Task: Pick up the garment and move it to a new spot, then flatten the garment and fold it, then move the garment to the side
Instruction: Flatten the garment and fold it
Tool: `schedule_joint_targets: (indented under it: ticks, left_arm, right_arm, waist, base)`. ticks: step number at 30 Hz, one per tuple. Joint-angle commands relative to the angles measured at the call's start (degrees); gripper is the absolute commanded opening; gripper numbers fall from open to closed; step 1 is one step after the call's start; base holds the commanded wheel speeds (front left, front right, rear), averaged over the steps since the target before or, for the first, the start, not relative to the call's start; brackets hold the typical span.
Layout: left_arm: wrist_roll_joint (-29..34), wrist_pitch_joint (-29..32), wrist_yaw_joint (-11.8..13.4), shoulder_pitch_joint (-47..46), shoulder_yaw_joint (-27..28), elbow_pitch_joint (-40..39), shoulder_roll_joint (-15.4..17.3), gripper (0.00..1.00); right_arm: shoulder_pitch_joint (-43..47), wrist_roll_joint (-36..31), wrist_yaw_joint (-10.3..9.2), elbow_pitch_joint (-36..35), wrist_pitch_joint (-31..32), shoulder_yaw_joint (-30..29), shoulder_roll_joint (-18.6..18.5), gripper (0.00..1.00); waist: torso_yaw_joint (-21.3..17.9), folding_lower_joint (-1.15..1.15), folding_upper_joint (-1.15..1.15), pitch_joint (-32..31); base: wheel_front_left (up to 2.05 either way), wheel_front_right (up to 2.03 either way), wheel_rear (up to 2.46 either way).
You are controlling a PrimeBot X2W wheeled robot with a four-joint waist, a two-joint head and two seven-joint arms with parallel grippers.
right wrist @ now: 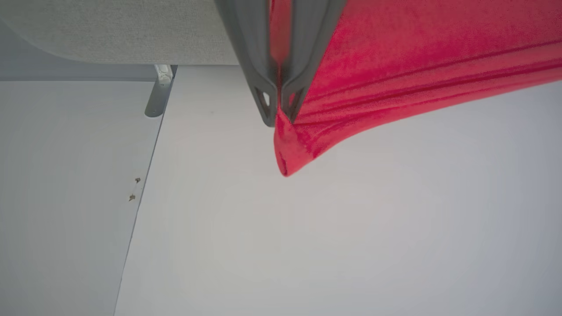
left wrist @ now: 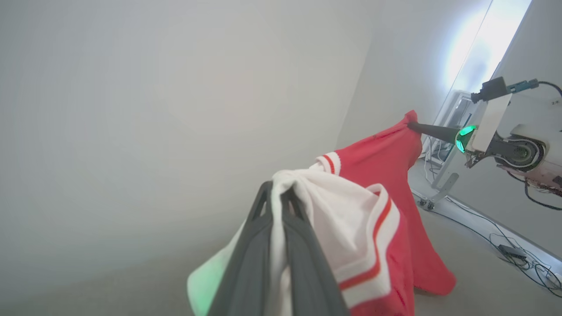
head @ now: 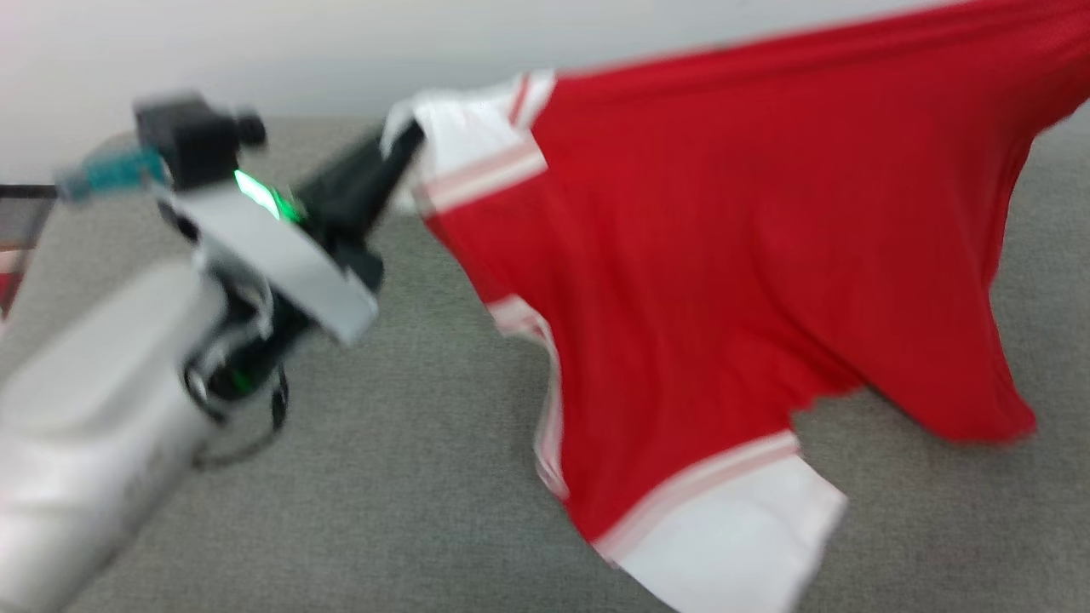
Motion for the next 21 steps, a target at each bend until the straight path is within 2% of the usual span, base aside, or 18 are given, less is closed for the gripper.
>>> schedule_joint_targets:
  ticks: [1,8,12,17,21]
  left_arm:
    - [-1.41,0.14,0.33,-2.1,0.73,2.76,0.92,0.0]
    - [-3.59,3.03,0.6,-17.71,2.03,20.43,-3.04,0.0]
    - [-1.36,0.95,0.66,-28.15,2.88,28.32,-5.02,0.0]
    - [2.08,-1.91,0.58,-38.27,2.82,32.01,-7.32,0.0]
    - [0.13,-2.48,0.58,-39.01,2.26,31.48,-7.72,0.0]
  right_arm:
    - [-1.5,-0.1,-0.61,1.83,-1.61,-1.47,-1.26,0.0]
    - [-11.29,0.39,-0.83,8.85,-9.83,-6.81,1.82,0.0]
    - [-18.38,0.22,-0.85,11.83,-14.42,-9.3,2.87,0.0]
    - [-25.42,-0.93,-0.79,13.96,-17.39,-10.9,3.24,0.0]
    - [-25.79,-1.84,-0.78,14.43,-17.86,-10.16,4.24,0.0]
  waist:
    - [-0.72,0.0,0.0,0.47]
    - [-2.27,0.0,0.0,3.67]
    - [-2.8,0.0,0.0,5.92]
    - [-2.87,0.0,0.0,8.35]
    - [-2.86,0.0,0.0,9.27]
  base:
    - [0.0,0.0,0.0]
    - [0.0,0.0,0.0]
    - [0.0,0.0,0.0]
    - [0.0,0.0,0.0]
    - [0.0,0.0,0.0]
